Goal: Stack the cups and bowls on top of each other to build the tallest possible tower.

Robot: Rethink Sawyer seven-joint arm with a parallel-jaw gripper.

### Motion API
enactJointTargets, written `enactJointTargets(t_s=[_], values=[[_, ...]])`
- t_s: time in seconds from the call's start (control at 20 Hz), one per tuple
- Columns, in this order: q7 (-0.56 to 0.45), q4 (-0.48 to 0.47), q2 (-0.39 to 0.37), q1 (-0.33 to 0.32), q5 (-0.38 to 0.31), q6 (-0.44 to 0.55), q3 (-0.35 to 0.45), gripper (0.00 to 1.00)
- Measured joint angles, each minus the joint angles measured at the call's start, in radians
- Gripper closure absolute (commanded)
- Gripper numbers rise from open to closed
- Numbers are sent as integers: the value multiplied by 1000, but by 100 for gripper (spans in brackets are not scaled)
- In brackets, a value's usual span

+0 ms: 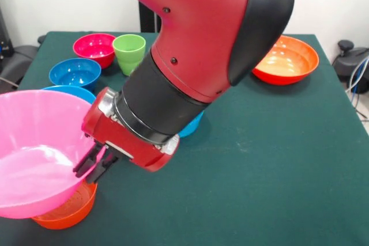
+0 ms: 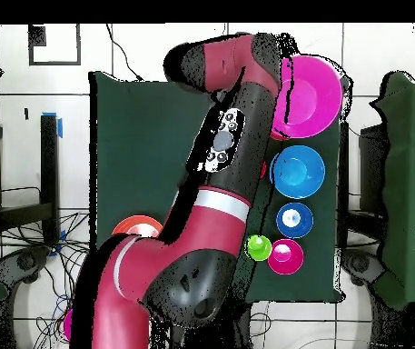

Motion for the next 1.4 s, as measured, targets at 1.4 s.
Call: enactJointTargets(t_s=[1.4], values=[[0, 270, -88, 118, -118, -84, 1, 100]])
